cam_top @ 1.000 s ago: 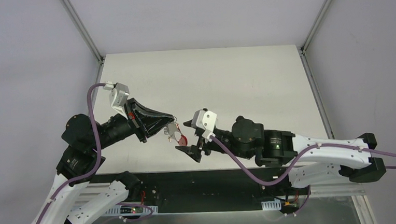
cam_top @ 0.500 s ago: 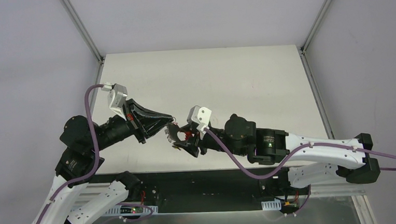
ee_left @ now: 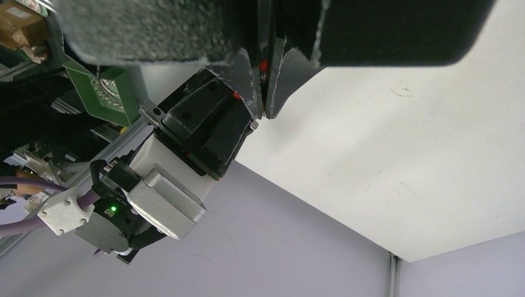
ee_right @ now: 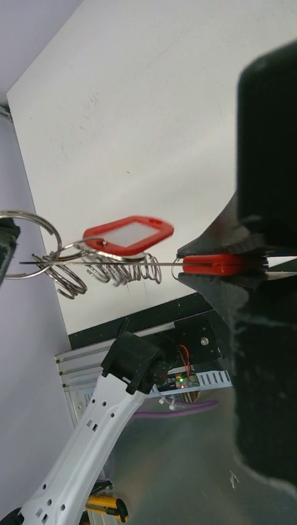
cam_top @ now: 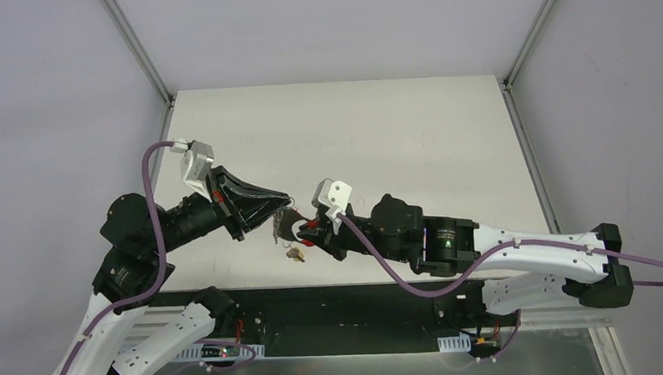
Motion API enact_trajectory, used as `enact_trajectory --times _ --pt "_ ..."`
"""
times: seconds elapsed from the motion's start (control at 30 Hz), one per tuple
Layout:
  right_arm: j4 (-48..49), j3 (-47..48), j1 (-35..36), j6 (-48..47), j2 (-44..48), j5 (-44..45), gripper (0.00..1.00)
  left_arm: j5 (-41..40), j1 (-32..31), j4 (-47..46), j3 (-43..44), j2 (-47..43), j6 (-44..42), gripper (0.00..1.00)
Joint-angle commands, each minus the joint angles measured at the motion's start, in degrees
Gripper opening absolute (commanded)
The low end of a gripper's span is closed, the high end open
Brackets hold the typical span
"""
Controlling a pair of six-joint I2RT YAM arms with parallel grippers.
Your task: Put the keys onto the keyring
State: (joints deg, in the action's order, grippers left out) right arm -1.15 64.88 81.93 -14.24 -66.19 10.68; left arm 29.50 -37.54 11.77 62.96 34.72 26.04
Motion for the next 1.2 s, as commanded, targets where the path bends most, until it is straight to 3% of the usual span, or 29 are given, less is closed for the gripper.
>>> enact_trajectory --times 0.0,0.27,0.4,0.7,0.97,1.17 --pt "-0.4 0.58 0.16 0.02 0.55 -0.24 0.0 -0.88 -0.17 -3.89 1.56 -0.25 -1.08 0.0" --pt "-3.81 1.58 -0.81 0.52 2.3 -0.92 0.0 -4.27 -0.17 -3.28 0.68 -0.16 -1.26 0.0" --pt "-7.1 2.94 -2.27 1.45 2.13 -1.22 0.0 -10.97 -0.17 -0.87 -0.13 0.24 -1.49 0.17" --pt "-12.72 3.48 -8.01 4.62 2.23 -3.02 0.0 -24.42 -0.17 5.49 -0.34 1.5 -2.94 0.4" --pt "-16.4 3.93 -16.17 11.57 -0.16 -4.55 0.0 -27.1 -0.17 8.64 -0.65 1.8 -3.74 0.49" --pt "-19.92 5.73 -24.47 22.81 -4.79 -6.96 0.0 -26.66 -0.17 12.03 -0.49 0.81 -4.46 0.49"
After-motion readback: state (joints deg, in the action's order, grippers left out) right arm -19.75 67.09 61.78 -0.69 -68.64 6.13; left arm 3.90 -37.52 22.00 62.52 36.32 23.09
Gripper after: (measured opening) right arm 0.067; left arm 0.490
